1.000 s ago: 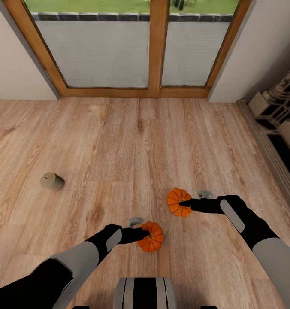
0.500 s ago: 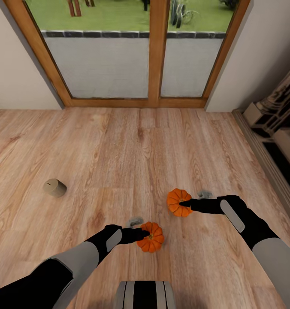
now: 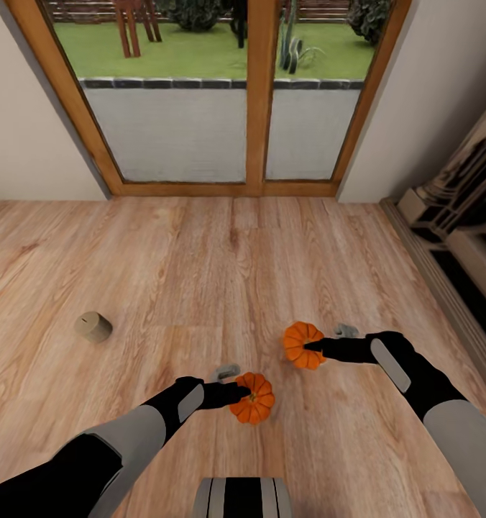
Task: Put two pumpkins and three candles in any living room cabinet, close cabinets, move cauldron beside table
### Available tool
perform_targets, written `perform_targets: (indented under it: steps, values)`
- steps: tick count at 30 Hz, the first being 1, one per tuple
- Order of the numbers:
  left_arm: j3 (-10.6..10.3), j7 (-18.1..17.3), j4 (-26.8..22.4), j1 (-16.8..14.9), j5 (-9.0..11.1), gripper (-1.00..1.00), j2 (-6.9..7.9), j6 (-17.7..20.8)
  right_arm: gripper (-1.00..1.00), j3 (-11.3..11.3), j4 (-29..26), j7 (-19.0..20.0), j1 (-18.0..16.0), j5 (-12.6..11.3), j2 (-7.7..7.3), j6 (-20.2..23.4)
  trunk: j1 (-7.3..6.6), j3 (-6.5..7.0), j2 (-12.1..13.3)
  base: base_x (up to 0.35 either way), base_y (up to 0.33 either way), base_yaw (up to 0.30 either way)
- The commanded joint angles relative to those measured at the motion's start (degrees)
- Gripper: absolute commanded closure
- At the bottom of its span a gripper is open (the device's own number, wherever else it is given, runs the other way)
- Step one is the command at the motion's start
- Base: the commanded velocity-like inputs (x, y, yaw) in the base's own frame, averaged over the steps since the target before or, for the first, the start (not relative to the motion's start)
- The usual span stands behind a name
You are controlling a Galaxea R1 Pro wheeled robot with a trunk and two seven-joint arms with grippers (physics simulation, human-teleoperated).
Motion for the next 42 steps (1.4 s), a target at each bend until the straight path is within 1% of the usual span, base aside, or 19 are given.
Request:
perform_targets:
  steps: [1, 5, 8, 11, 17, 24, 30, 33, 35, 42]
  values:
    - [-0.15, 0.00, 0.04, -0.02, 0.06, 1.00, 0.00, 0.18, 1.00, 0.04, 0.82, 0.31, -0.03, -0.39, -0.05, 0.14, -0.03, 0.24, 0.00, 0.000, 0.000, -0.149]
    - [-0.09, -0.01, 0.09, -0.02, 0.12, 1.00, 0.00, 0.21, 1.00, -0.12, 4.71, 0.31, -0.03, -0.36, -0.05, -0.30, -0.13, 1.36, 0.05, 0.000, 0.000, -0.168]
    - [-0.07, 0.00, 0.68, -0.06, 0.14, 1.00, 0.37, 0.20, 1.00, 0.05, 6.33, 0.31, -0.03, -0.35, -0.05, -1.35, -0.21, 2.21, 0.09, 0.000, 0.000, -0.186]
    - [-0.02, 0.00, 1.78, -0.04, 0.22, 1.00, 0.82, 0.15, 1.00, 0.21, 6.76, 0.31, -0.03, -0.29, -0.05, -2.49, -0.29, 3.03, 0.13, 0.000, 0.000, -0.217]
    - [0.07, -0.06, 2.32, -0.03, 0.32, 1.00, 2.77, 0.33, 1.00, 0.62, 7.05, 0.28, -0.03, -0.22, 0.02, -3.45, -0.44, 4.62, 0.21, 0.000, 0.000, -0.259]
    - [0.23, 0.00, 2.53, -0.02, 0.36, 1.00, 3.49, 0.47, 1.00, 0.62, 7.06, 0.30, -0.03, -0.19, -0.03, -3.48, -0.62, 6.47, 0.31, 0.000, 0.000, -0.269]
    - [1.58, -0.06, 3.31, -0.04, 0.46, 1.00, 4.39, 0.48, 1.00, 0.65, 8.03, 0.24, -0.03, -0.17, 0.03, -3.49, -0.78, 8.03, 0.39, 0.000, 0.000, -0.251]
    - [2.37, -0.08, 3.71, -0.04, 0.49, 1.00, 4.83, 0.48, 1.00, 0.66, 8.92, 0.27, -0.03, -0.17, 0.09, -3.84, -0.86, 8.74, 0.43, 0.000, 0.000, -0.096]
    - [2.82, -0.08, 4.04, -0.03, 0.50, 1.00, 5.03, 0.39, 1.00, 0.80, 9.50, 0.23, -0.03, -0.16, 0.26, -5.03, -0.91, 9.19, 0.46, 0.000, 0.000, -0.023]
    - [2.90, -0.08, 4.22, -0.01, 0.50, 1.00, 5.07, 0.23, 1.00, 0.88, 10.74, 0.22, -0.03, -0.09, 0.65, -5.45, -1.09, 10.74, 0.55, 0.000, 0.000, -0.002]
